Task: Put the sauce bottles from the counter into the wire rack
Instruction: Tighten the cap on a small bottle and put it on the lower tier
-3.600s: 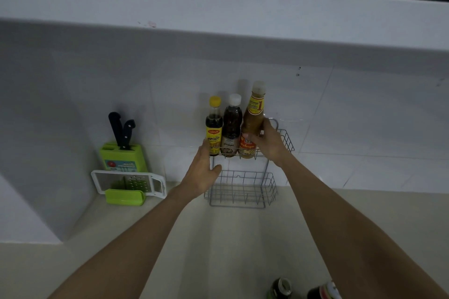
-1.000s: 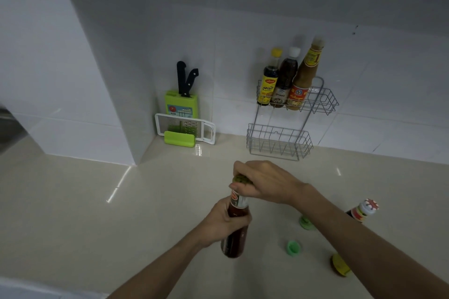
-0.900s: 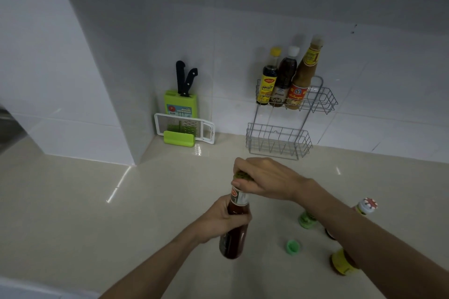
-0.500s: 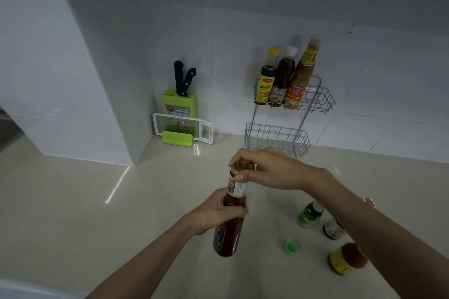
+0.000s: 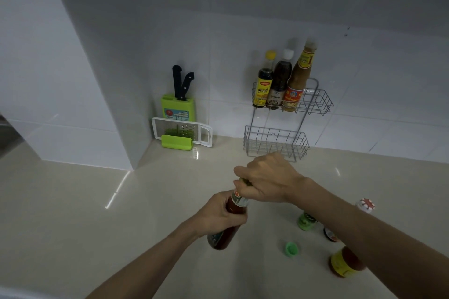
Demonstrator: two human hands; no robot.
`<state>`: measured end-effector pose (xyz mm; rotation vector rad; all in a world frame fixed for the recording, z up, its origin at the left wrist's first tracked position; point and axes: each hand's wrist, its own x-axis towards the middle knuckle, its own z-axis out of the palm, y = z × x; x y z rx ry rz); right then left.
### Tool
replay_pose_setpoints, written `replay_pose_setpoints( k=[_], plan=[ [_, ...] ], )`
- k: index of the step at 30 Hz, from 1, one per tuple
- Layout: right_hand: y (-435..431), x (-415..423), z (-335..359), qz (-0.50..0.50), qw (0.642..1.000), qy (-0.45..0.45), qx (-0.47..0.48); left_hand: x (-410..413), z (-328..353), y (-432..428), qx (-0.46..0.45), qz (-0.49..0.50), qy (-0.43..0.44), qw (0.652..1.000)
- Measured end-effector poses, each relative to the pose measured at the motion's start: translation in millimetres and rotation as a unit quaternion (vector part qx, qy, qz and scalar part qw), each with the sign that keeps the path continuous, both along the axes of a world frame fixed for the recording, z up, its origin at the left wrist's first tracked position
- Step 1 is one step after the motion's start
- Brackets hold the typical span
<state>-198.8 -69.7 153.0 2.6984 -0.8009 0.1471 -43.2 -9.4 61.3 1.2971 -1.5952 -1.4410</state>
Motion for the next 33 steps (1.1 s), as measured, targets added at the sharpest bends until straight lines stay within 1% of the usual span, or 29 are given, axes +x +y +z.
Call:
replay_pose_setpoints(
  k=[3, 6, 8, 11, 13, 15, 17, 19, 20, 25, 27, 30, 31, 33],
  plan=[
    [6.4, 10.2, -10.1, -0.083, 0.994, -0.069, -0.014, -8.0, -4.1, 2.7, -0.028, 0.100, -0.011, 0.995],
    [9.5, 14.5, -19.7, -0.122, 0.986, -0.111, -0.004, -17.8, -9.8, 7.4, -0.038, 0.149, -0.016, 0.988],
    [10.5, 14.3, -19.3, -0.113, 0.988, -0.106, 0.018, -16.4, -13.0, 6.6, -0.032, 0.146, -0.023, 0.989],
    [10.2, 13.2, -13.0, -0.093, 0.992, -0.088, 0.021, -9.2, -11.3, 0.3, -0.012, 0.089, -0.010, 0.996],
    [12.4, 17.5, -10.1, -0.144, 0.987, -0.078, 0.008, -8.8, -8.7, -1.3, -0.021, 0.099, -0.023, 0.995],
    [15.7, 24.8, -11.6, -0.209, 0.972, -0.104, -0.004, -11.9, -8.3, -1.1, -0.034, 0.131, -0.034, 0.990],
    [17.0, 27.6, -16.3, -0.242, 0.960, -0.137, -0.018, -16.1, -9.7, 0.1, -0.043, 0.155, -0.028, 0.987],
    [19.2, 24.5, -20.9, -0.259, 0.955, -0.145, -0.001, -20.3, -12.8, 0.2, -0.055, 0.169, -0.020, 0.984],
    [19.9, 22.0, -23.2, -0.274, 0.948, -0.159, 0.022, -22.1, -14.5, -0.4, -0.065, 0.177, -0.020, 0.982],
    [27.1, 17.4, -32.6, -0.315, 0.901, -0.269, 0.130, -27.9, -19.2, -13.7, -0.122, 0.244, -0.029, 0.962],
    [25.0, 15.3, -36.6, -0.309, 0.889, -0.294, 0.166, -27.5, -16.8, -18.8, -0.131, 0.232, -0.019, 0.964],
    [13.8, 9.7, -38.6, -0.272, 0.882, -0.329, 0.198, -18.4, -10.1, -22.5, -0.096, 0.142, 0.007, 0.985],
    [9.2, 7.6, -38.5, -0.259, 0.883, -0.333, 0.206, -13.0, -11.1, -24.1, -0.085, 0.110, 0.000, 0.990],
    [2.4, 2.6, -35.7, -0.240, 0.885, -0.334, 0.219, -1.1, -17.0, -28.1, -0.091, 0.075, -0.067, 0.991]
  ],
)
